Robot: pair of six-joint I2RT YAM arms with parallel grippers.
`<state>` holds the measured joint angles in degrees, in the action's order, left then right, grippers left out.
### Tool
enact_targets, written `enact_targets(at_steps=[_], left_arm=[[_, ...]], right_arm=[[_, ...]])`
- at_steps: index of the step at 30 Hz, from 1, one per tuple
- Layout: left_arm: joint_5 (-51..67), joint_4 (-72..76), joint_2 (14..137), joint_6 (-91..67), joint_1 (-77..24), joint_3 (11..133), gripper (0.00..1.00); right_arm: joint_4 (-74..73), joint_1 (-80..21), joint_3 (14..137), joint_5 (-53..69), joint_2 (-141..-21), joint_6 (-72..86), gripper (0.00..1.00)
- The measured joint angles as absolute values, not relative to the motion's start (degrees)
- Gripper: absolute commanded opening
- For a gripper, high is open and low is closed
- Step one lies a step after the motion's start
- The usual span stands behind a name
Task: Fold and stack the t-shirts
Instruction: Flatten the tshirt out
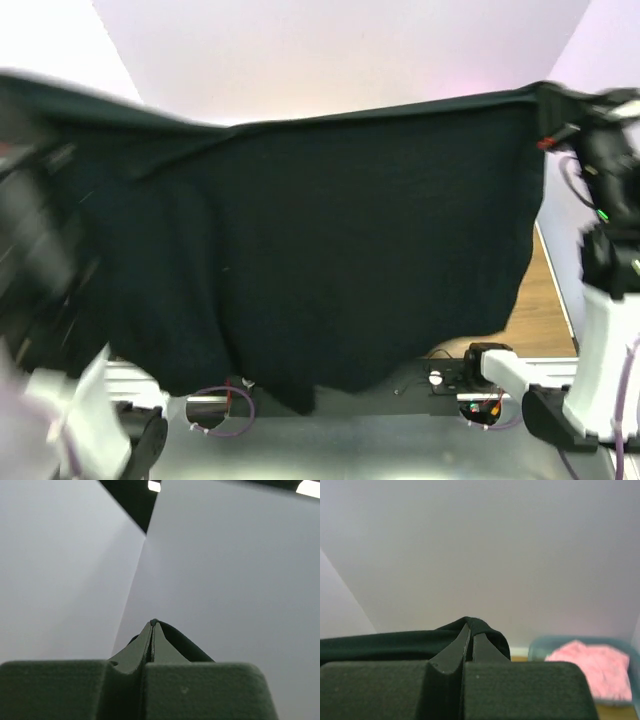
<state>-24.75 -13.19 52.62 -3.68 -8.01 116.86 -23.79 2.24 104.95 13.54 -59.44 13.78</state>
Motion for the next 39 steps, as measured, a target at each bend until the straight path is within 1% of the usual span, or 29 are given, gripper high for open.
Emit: enact_targets(at_steps=[4,6,9,12,14,18,21,26,32,39], left_arm=[[-24.9,-10.2,59.0,-4.1,-8.1,102.1,0.0],[-24.9,-7.8,61.5,-4.8,-8.1,92.5,0.0],[-24.1,-4.4,68.4,-7.1,-7.7,78.1,0.0],[-22.2,-3.1,75.5,-10.5,-6.2,70.2,0.0],[-21.0,-1.7,80.1,-12.3,-5.3,69.0,0.0],[-17.8,2.2,90.3,-15.9,-4.0,70.5,0.0],[-15.5,3.6,97.1,-17.2,-3.5,74.7,0.0],[-12.3,4.2,106.1,-18.2,-2.7,82.9,0.0],[-9.4,3.7,108.5,-19.2,-1.7,86.5,0.0],[-6.2,1.5,107.6,-23.9,-0.9,86.3,0.0]], right_arm=[[-24.3,2.2,96.9,11.9,-64.3,13.1,0.01],[-24.6,2.2,92.1,10.8,-67.6,12.4,0.01],[-23.6,2.2,83.9,9.2,-72.3,11.4,0.01],[-20.9,2.2,74.7,7.8,-76.4,10.3,0.01],[-18.0,2.2,69.2,7.1,-79.0,9.4,0.01],[-11.4,2.2,63.5,6.7,-84.8,7.8,0.01],[-5.5,2.3,63.1,6.6,-90.2,6.7,0.01],[-0.2,2.2,67.2,6.6,-99.8,5.3,0.0],[1.8,2.3,72.5,6.6,-105.5,4.8,0.0],[3.1,2.3,76.7,6.0,-107.3,4.9,0.0]])
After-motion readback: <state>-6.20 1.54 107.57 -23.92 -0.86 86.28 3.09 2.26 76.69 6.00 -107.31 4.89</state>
